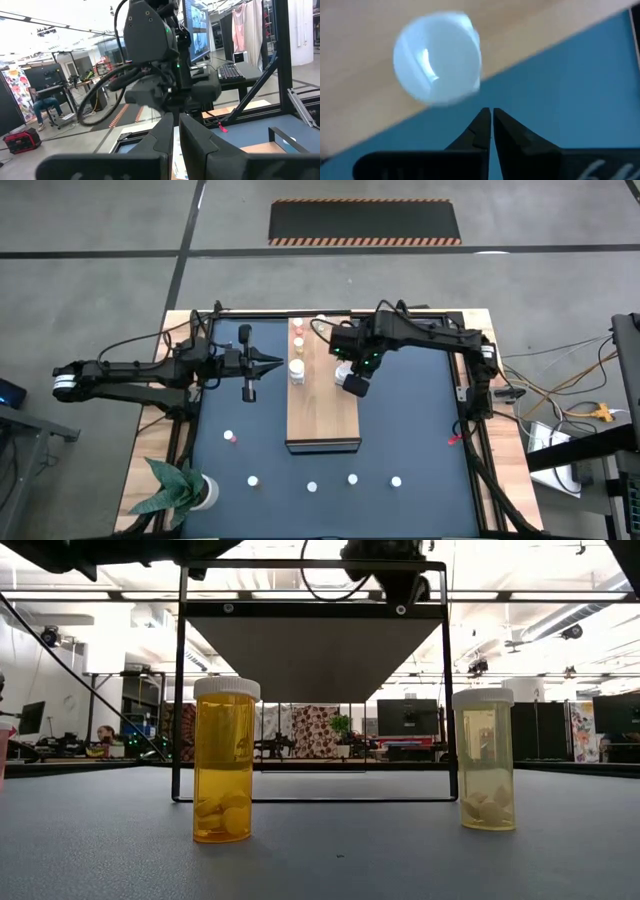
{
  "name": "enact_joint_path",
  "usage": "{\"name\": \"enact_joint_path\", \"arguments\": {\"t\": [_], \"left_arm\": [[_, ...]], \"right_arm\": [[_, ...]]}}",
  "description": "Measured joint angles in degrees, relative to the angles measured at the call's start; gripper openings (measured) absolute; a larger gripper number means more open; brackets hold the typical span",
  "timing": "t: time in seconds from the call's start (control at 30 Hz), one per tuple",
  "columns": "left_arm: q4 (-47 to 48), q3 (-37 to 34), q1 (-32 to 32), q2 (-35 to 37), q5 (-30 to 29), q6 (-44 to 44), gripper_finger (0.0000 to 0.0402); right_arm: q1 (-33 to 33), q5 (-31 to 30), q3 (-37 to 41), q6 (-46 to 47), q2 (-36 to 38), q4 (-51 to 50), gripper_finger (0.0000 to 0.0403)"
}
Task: Pick and place medicine bottles onto shelf by color
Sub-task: Put the white medicine bottle on the shelf aligned with the white pill bottle
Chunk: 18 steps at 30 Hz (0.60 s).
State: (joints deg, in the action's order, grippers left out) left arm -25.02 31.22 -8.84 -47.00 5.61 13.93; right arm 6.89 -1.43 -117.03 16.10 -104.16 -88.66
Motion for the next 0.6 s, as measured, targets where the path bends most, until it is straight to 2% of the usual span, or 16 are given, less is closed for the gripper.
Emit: {"name": "enact_joint_path", "arguments": {"t": [0.23,0.4,0.6], "left_arm": [[-0.02,0.0,0.0,0.0,0.0,0.0,0.0012],[-0.02,0.0,0.0,0.0,0.0,0.0,0.0012],[0.0,-0.01,0.0,0.0,0.0,0.0,0.0012]], "right_arm": [[-1.75,5.8,0.08,-0.69,-0.04,7.51,0.0013],[-2.23,6.02,0.06,-2.53,-0.05,13.02,0.0013],[-2.03,6.01,-0.8,-6.04,0.0,11.79,0.0013]]}}
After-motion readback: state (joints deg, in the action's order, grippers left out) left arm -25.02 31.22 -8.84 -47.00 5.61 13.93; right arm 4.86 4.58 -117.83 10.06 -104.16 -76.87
